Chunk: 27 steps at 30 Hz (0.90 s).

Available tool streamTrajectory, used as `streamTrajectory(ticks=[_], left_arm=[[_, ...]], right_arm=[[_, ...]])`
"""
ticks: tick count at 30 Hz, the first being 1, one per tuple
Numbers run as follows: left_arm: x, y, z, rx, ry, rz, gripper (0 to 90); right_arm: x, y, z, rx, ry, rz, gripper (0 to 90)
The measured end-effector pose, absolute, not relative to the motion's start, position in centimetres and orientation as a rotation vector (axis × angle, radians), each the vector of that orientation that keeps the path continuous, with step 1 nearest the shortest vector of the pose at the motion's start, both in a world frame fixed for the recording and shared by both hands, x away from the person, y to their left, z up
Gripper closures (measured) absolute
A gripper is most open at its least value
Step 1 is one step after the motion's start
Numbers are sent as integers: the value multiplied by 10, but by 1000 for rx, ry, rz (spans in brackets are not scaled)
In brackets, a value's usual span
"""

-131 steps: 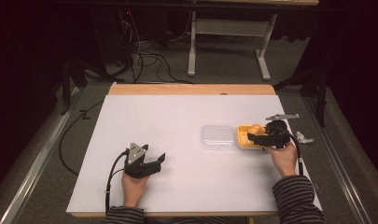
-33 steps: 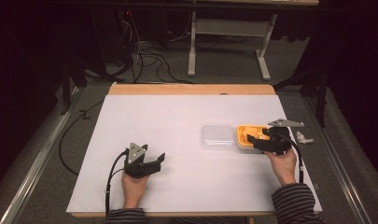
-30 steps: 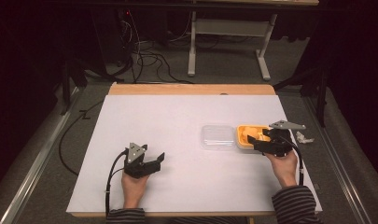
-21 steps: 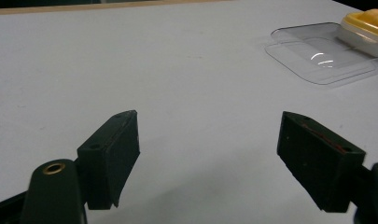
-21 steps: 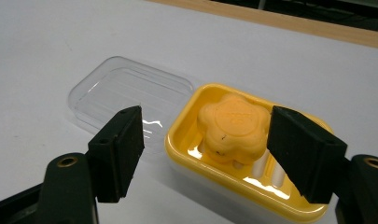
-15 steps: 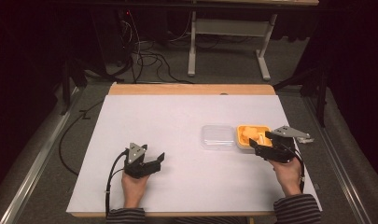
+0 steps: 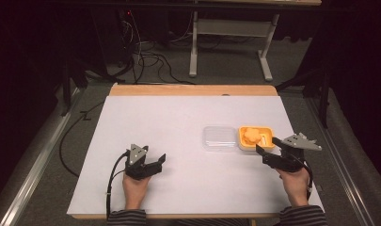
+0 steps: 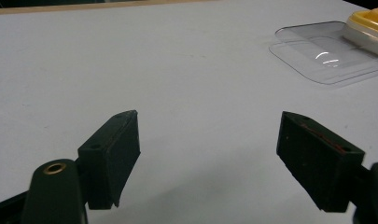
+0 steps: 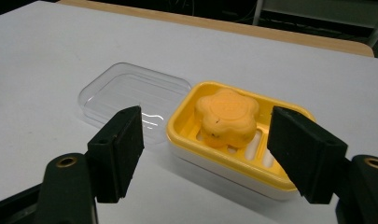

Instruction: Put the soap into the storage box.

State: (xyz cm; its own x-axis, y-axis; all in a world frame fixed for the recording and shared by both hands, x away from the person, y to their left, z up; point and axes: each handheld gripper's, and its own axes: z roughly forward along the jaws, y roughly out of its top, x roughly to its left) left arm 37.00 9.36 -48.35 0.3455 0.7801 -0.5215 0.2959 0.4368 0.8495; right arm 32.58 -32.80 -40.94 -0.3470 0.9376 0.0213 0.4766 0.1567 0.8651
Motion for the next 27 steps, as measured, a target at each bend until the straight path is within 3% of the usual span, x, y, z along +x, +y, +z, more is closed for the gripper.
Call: streamTrajectory(ticks=[27], left_arm=[[370,94,-484,1136,1230,425,225]], right_arm=[[303,-316,-431,1336,1944,1176,278]])
